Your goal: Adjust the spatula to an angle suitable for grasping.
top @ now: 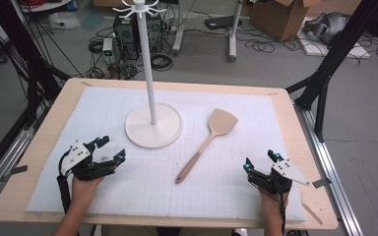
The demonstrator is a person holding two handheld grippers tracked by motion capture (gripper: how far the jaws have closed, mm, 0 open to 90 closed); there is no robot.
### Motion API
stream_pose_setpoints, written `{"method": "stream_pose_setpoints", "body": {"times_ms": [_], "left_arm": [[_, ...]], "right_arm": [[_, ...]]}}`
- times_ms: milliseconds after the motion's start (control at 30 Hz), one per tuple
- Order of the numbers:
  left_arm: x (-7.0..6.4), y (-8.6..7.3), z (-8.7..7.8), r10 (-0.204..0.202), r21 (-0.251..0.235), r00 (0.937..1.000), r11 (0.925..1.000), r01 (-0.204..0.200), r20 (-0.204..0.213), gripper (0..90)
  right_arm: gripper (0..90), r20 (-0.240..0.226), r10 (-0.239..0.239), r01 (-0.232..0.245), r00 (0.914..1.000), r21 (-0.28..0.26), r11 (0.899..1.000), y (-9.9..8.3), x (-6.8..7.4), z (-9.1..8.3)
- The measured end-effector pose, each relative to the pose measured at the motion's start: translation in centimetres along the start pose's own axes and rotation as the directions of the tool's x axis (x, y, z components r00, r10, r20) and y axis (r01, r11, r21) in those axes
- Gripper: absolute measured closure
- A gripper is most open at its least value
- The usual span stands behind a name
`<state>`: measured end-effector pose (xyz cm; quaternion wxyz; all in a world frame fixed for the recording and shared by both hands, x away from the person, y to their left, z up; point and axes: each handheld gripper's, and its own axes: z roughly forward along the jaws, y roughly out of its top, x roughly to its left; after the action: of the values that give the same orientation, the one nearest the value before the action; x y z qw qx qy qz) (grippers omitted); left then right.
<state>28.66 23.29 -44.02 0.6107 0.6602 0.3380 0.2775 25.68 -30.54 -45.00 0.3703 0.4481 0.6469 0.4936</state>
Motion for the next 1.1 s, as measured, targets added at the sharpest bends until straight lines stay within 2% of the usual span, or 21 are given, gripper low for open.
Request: {"method": "stream_pose_setpoints", "body": {"times_ms": [100, 167, 400, 467, 533, 833, 933, 1033, 1100], "left_arm": [[-0.9, 0.5, 1.0, 0.02, 0.019, 0.9994, 0.9996, -0.021, 0.029, 20.1], [-1.4, 0.9, 1.6, 0.018, 0.033, 0.9983, 0.9993, -0.02, 0.055, 20.2], [-3.1, 2.5, 3.7, -0.048, 0.081, 0.9929, 0.9959, 0.039, 0.109, 21.5], [-3.7, 2.9, 4.4, -0.033, 0.12, 0.9919, 0.9926, 0.018, 0.122, 24.4], [-4.5, 3.1, 4.9, -0.012, 0.131, 0.9902, 0.9913, -0.006, 0.139, 25.6], [-7.8, 3.4, 7.7, -0.018, 0.166, 0.9737, 0.9858, -0.021, 0.227, 25.5], [-8.9, 3.5, 8.7, -0.012, 0.191, 0.9659, 0.9809, -0.038, 0.259, 25.9], [-9.9, 3.4, 9.7, 0.003, 0.224, 0.9581, 0.9721, -0.07, 0.287, 26.5], [-10.2, 3.3, 10.0, -0.005, 0.225, 0.9564, 0.9722, -0.064, 0.292, 26.8]], "right_arm": [[14.7, -0.001, 0.006, -0.006, 1.0, 0.005, 1.0, 0.0, 0.0, 0.0], [14.7, 0.001, 0.003, -0.003, 1.0, 0.001, 1.0, 0.0, 0.0, 0.0], [14.9, 0.005, 0.003, -0.003, 1.0, 0.008, 1.0, 0.0, 0.1, 0.1], [14.9, 0.006, -0.005, 0.005, 1.0, 0.008, 1.0, 0.0, 0.0, 0.1], [14.9, 0.008, 0.0, 0.0, 1.0, 0.01, 1.0, 0.0, 0.1, 0.1], [14.9, 0.006, -0.004, 0.004, 1.0, 0.013, 1.0, 0.0, 0.2, 0.2], [14.9, 0.009, -0.008, 0.008, 0.9999, 0.019, 1.0, 0.1, 0.2, 0.2], [15.0, 0.008, -0.009, 0.009, 0.9999, 0.02, 1.0, 0.1, 0.2, 0.2], [15.0, 0.008, -0.012, 0.012, 0.9999, 0.024, 1.0, 0.1, 0.2, 0.2]]}}
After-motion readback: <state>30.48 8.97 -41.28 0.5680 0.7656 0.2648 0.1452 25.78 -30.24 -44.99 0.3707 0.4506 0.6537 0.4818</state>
